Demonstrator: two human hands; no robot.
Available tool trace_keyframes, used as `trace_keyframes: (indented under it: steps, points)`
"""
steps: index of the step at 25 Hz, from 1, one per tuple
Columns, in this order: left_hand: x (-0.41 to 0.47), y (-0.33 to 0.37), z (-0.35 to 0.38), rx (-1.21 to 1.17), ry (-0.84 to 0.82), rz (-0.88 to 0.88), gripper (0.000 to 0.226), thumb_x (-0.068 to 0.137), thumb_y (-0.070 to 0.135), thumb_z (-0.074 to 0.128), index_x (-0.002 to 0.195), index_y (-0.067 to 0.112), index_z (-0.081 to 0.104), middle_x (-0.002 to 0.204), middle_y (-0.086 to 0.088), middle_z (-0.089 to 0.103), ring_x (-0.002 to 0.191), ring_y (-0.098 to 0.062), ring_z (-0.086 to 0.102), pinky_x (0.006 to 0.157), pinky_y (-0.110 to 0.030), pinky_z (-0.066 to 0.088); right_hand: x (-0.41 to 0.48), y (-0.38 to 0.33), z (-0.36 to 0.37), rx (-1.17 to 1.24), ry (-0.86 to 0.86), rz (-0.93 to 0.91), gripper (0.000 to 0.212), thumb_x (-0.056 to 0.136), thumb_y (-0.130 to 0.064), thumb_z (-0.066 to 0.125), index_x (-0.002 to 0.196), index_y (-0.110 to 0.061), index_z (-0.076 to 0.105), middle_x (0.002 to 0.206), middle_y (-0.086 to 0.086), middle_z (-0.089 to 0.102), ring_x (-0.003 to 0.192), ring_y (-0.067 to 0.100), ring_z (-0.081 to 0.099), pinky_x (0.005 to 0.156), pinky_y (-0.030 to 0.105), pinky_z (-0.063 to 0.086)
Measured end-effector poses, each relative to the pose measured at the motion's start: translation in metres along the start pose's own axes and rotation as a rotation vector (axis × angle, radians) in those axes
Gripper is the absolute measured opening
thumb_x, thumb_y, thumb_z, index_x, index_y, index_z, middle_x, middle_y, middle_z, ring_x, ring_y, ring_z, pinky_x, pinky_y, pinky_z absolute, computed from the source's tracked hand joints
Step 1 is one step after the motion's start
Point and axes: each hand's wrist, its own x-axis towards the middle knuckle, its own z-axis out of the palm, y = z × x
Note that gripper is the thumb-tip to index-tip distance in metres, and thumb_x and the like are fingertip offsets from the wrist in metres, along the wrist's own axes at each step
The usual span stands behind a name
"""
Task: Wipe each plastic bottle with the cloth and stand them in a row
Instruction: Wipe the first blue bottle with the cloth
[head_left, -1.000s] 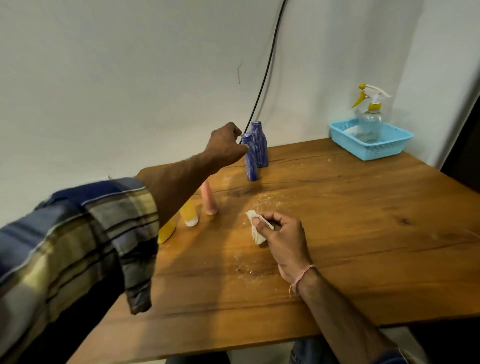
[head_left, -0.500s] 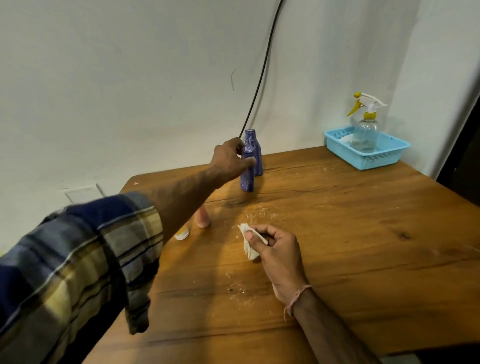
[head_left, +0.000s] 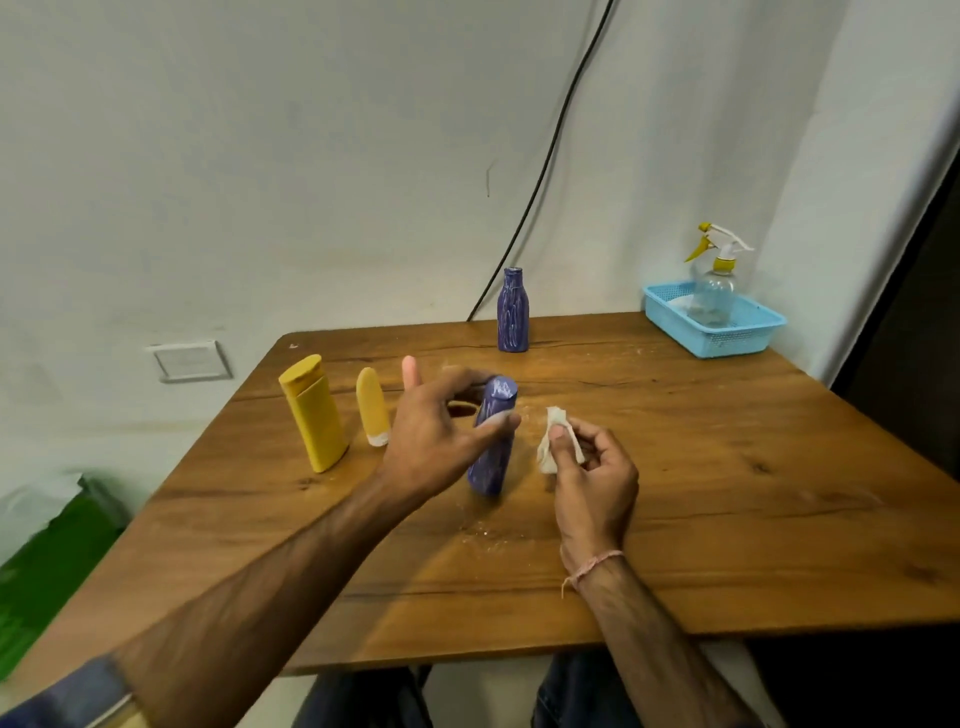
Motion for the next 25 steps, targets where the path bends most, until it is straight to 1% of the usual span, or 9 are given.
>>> trace_keyframes:
  steps: [2,4,6,8,12,18,20,23,25]
  points:
    - [-0.023,0.002,-0.006,-0.053,0.015,0.011,0.046,0.079,0.040,0.082,0.120,0.023,0.069,0.113,0.011,0.072,0.102,0.005,0.066,0.098,-0.032,0.056,-0.003,-0.023,-0.011,0.008,-0.069,-0.149,0.015,0.089,-0.015,0.073,0.092,-0.029,0.071,0.088,-0.014,0.072,0.083,0.000,0.069,0.071,0.026,0.058]
    - [-0.038,0.002,-0.007,-0.101,0.015,0.023,0.045,0.078,0.041,0.083,0.119,0.025,0.071,0.120,0.008,0.071,0.109,0.001,0.066,0.098,-0.035,0.056,-0.003,-0.051,-0.018,-0.088,-0.217,-0.338,0.009,0.088,-0.014,0.074,0.091,-0.023,0.073,0.088,-0.012,0.072,0.082,0.004,0.069,0.068,0.019,0.054]
    - [-0.047,0.002,-0.007,-0.121,0.026,0.034,0.042,0.079,0.040,0.083,0.118,0.028,0.072,0.120,0.010,0.072,0.119,-0.009,0.065,0.100,-0.040,0.055,-0.002,-0.072,-0.015,-0.339,-0.405,-0.506,0.005,0.087,-0.019,0.074,0.092,-0.018,0.075,0.088,-0.009,0.071,0.081,0.004,0.066,0.066,0.013,0.050]
    - [-0.050,0.004,-0.006,-0.139,0.077,0.035,0.040,0.078,0.029,0.085,0.115,0.019,0.075,0.110,0.010,0.075,0.106,-0.006,0.070,0.094,-0.038,0.058,0.000,-0.083,-0.003,-0.572,-0.500,-0.613,0.007,0.086,-0.020,0.074,0.092,-0.017,0.076,0.088,-0.006,0.069,0.079,0.006,0.063,0.064,0.009,0.044]
    - [-0.050,0.003,-0.006,-0.130,0.144,0.006,0.039,0.075,0.028,0.086,0.111,0.017,0.076,0.105,0.006,0.077,0.091,-0.007,0.072,0.084,-0.037,0.061,0.003,-0.100,0.010,-0.712,-0.641,-0.708,0.011,0.085,-0.016,0.076,0.096,-0.015,0.079,0.090,-0.004,0.067,0.079,0.008,0.060,0.067,0.014,0.045]
    - [-0.047,0.005,-0.003,-0.190,0.155,-0.054,0.032,0.077,0.026,0.084,0.107,0.020,0.077,0.101,0.010,0.076,0.096,0.000,0.070,0.088,-0.035,0.060,0.020,-0.134,0.003,-0.822,-0.955,-0.685,0.011,0.076,-0.013,0.084,0.085,-0.018,0.081,0.079,-0.011,0.070,0.074,-0.001,0.061,0.062,0.011,0.042]
    - [-0.044,0.003,-0.003,-0.183,0.150,-0.060,0.030,0.077,0.027,0.085,0.106,0.022,0.076,0.109,0.010,0.075,0.100,0.004,0.068,0.089,-0.036,0.060,0.027,-0.141,0.003,-0.857,-0.966,-0.669,0.010,0.077,-0.014,0.083,0.086,-0.018,0.081,0.079,-0.011,0.071,0.074,-0.002,0.061,0.059,0.006,0.043]
    - [-0.044,0.001,-0.006,-0.160,0.162,-0.101,0.034,0.074,0.029,0.087,0.106,0.027,0.076,0.149,0.007,0.053,0.115,0.015,0.056,0.092,-0.032,0.057,0.027,-0.131,0.009,-0.774,-0.816,-0.727,0.012,0.081,-0.015,0.080,0.093,-0.015,0.080,0.086,-0.005,0.071,0.075,-0.003,0.058,0.062,0.006,0.041]
    - [-0.044,0.003,-0.006,-0.156,0.150,-0.100,0.035,0.074,0.028,0.087,0.107,0.027,0.076,0.148,0.002,0.055,0.110,0.023,0.053,0.095,-0.035,0.056,0.019,-0.117,0.014,-0.735,-0.817,-0.787,0.015,0.084,-0.014,0.078,0.099,-0.012,0.079,0.091,-0.002,0.069,0.079,0.002,0.058,0.068,0.014,0.045]
